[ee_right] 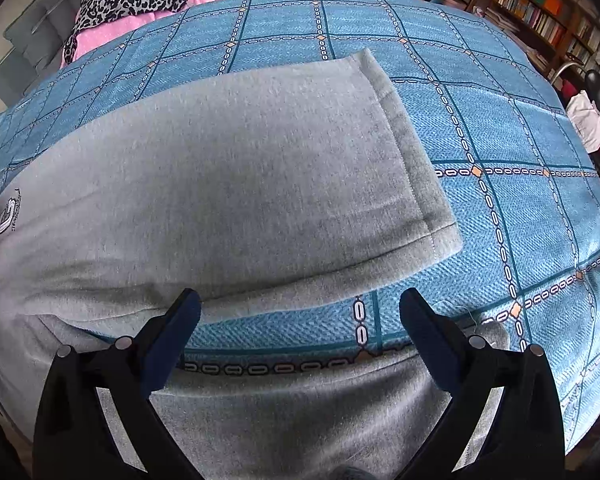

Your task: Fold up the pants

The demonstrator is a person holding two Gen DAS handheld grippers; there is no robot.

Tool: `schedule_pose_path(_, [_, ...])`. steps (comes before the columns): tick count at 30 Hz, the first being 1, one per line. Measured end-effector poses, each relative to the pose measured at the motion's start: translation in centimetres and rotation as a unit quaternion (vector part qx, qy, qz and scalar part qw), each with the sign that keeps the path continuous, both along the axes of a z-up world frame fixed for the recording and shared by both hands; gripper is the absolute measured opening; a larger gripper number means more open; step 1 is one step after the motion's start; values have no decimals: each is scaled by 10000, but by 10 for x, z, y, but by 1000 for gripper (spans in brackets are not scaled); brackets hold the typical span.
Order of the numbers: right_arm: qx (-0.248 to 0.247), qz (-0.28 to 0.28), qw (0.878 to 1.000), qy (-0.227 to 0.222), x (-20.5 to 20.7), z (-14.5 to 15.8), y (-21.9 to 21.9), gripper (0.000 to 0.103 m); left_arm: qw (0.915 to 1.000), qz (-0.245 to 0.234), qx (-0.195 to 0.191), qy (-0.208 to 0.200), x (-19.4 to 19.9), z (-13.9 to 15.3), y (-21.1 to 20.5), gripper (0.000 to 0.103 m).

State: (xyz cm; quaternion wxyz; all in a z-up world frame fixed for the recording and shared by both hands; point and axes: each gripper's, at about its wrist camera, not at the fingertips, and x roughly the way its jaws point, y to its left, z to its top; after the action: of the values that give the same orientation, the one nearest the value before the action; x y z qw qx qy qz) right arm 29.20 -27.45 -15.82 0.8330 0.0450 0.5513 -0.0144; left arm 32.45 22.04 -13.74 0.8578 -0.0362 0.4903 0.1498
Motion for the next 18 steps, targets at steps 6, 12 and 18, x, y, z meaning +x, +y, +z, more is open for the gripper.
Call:
schedule_pose_path(6, [33, 84, 9997, -212, 14, 4, 2, 101, 9996, 175, -206, 1, 15, -12, 26, 98])
schedule_pose_path(12, [249, 166, 9979, -569, 26, 10, 0, 101, 9975, 178, -688, -44, 25, -22, 42, 98])
schedule_pose_path(18, [238, 129, 9956, -900, 40, 13, -8, 101, 9967, 169, -793, 24, 27, -32, 46, 98])
